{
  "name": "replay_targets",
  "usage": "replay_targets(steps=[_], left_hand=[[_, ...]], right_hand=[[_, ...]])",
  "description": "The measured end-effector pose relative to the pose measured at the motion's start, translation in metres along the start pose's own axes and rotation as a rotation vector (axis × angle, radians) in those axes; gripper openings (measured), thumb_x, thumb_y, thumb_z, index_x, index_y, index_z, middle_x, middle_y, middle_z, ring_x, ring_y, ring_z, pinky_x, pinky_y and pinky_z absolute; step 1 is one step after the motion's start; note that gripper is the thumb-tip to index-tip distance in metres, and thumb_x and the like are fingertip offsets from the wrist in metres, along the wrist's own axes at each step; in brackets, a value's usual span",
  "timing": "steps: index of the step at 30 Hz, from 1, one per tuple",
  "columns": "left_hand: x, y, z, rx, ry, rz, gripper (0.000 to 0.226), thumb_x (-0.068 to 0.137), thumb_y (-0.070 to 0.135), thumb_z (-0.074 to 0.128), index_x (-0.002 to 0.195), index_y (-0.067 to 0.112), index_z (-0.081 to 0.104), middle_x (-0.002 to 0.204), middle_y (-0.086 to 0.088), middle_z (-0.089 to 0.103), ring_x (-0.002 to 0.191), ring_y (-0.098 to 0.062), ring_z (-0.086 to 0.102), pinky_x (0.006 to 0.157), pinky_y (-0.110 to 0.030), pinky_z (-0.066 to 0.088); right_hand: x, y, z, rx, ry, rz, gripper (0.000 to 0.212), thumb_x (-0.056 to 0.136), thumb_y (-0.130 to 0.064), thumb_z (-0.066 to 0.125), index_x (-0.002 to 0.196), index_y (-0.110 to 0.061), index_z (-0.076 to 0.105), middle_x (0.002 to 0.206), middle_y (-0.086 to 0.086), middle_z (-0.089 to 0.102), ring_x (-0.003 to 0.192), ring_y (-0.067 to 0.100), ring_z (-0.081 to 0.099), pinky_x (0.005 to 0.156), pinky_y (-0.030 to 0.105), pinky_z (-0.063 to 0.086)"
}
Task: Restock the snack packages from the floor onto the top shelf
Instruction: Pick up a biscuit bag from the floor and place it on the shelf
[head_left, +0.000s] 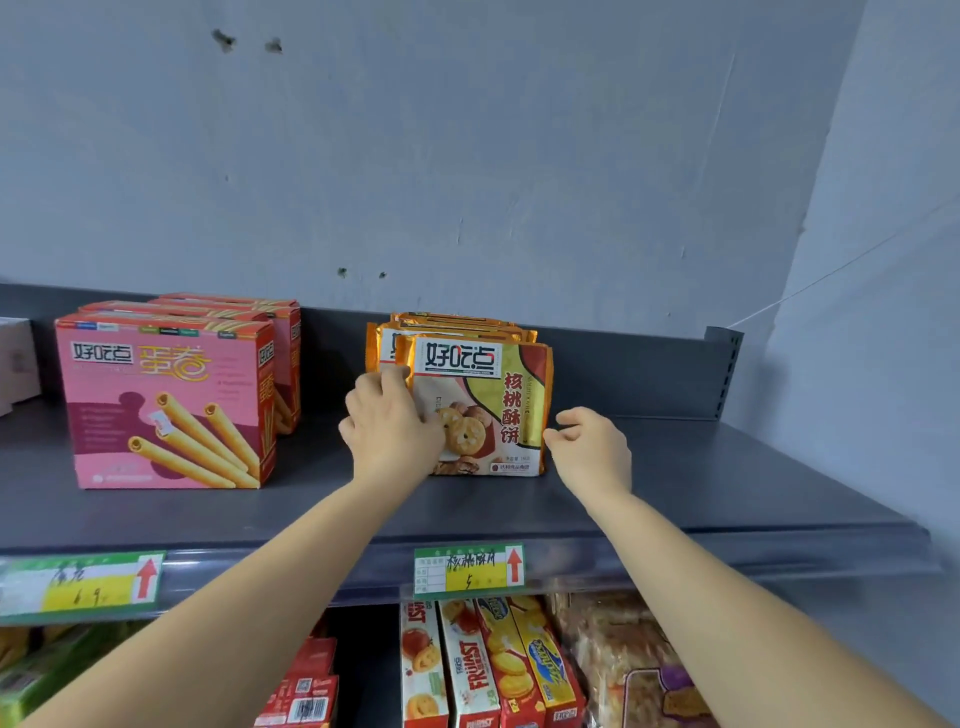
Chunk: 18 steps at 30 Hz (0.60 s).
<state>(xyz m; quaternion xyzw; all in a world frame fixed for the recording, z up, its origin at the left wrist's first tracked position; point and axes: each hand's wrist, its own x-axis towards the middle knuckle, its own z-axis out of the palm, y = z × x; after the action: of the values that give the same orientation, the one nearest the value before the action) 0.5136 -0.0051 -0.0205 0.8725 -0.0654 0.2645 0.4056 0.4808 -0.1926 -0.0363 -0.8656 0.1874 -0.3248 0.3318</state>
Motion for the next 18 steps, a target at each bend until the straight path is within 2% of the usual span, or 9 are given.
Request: replay_targets(steps=[3,8,13,18], left_hand=[[-0.006,0.009,-0.003,-0.010,-0.025,0.161,0.051,0.089,0.020,0.055,0.138,0.019,0.039,0.139,-0.007,0.038,0.131,-0.028,0.031,0.106,-0.047,0.027],[-0.024,0.027,-0.002,0.001,-0.249,0.470,0.041,0.093,0.022,0.051,0.134,0.022,0.048,0.136,-0.004,0.046,0.127,-0.027,0.038,0.105,-0.045,0.032],[-0.070,0.040,-0.004,0.011,-0.398,0.795,0.040,0.093,0.029,0.052,0.132,0.020,0.051,0.131,-0.004,0.053,0.122,-0.027,0.045,0.098,-0.042,0.040],[-0.130,0.049,-0.009,0.026,-0.503,1.035,0.036,0.093,0.031,0.050,0.127,0.020,0.056,0.124,-0.003,0.058,0.117,-0.026,0.051,0.094,-0.040,0.043]], right_hand=[[-0.013,0.004,-0.018,-0.061,0.060,0.015,0.026,0.094,-0.026,0.057,0.118,-0.023,0.064,0.115,-0.003,0.069,0.104,0.019,0.063,0.074,0.027,0.044],[-0.051,0.009,-0.060,-0.196,0.146,0.055,0.025,0.094,-0.027,0.055,0.117,-0.022,0.064,0.112,-0.006,0.069,0.105,0.018,0.062,0.082,0.032,0.052],[-0.121,0.019,-0.103,-0.425,0.238,0.151,0.028,0.094,-0.029,0.056,0.120,-0.021,0.063,0.115,-0.005,0.069,0.107,0.019,0.062,0.083,0.032,0.051],[-0.207,0.030,-0.145,-0.660,0.242,0.280,0.030,0.091,-0.030,0.058,0.119,-0.021,0.065,0.119,0.002,0.067,0.111,0.026,0.060,0.087,0.034,0.050]])
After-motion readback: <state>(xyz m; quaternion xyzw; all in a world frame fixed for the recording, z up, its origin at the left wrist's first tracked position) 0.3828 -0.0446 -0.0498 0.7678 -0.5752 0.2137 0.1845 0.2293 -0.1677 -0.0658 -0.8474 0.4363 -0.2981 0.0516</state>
